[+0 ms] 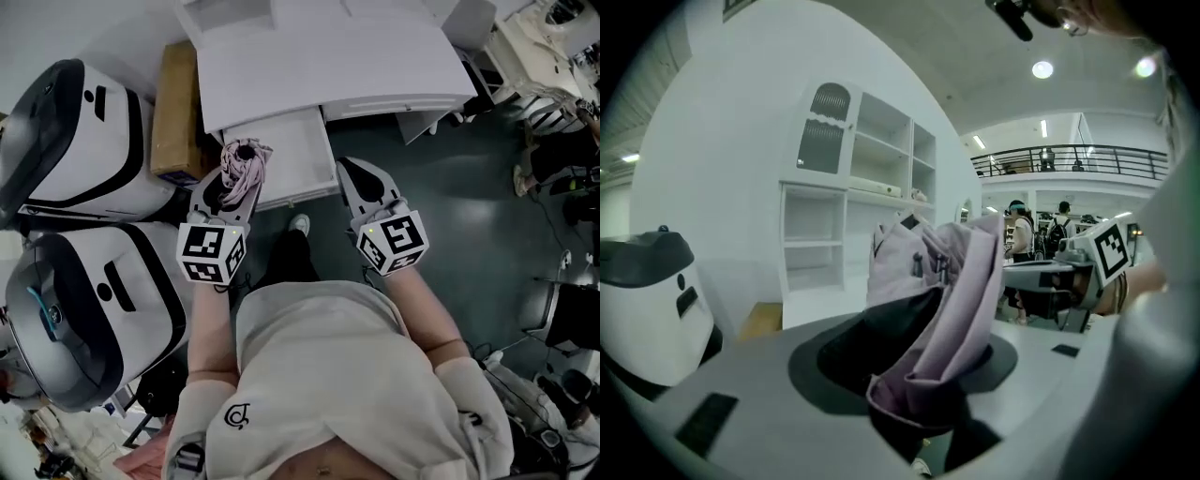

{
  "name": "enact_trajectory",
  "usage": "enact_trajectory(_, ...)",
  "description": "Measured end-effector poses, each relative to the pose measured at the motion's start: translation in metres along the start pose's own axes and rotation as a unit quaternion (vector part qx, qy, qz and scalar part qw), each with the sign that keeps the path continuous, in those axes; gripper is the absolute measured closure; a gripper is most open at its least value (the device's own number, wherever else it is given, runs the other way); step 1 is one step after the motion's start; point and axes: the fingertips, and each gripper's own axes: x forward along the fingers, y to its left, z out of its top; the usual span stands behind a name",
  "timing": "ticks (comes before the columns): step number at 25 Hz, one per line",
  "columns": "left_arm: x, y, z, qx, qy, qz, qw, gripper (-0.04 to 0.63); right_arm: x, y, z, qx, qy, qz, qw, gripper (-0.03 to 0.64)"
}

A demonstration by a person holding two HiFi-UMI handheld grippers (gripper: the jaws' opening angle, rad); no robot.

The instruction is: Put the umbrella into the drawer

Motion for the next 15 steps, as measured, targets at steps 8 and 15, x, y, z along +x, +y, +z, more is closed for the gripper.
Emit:
enact_trajectory(8,0.122,0.034,-0.026,0.010,0.093,-0.079,0.9925,0.368,0.087,-0.061,-0.015,0.018,0.026,-0.027,0.999,0.611)
enact_trajectory(15,0.198,0.036,-0.101,0.014,0.187,-0.138,0.9725,0.368,0.129,-0.095,-0.043,0.006,0.032,-0.028,0.999,0.611)
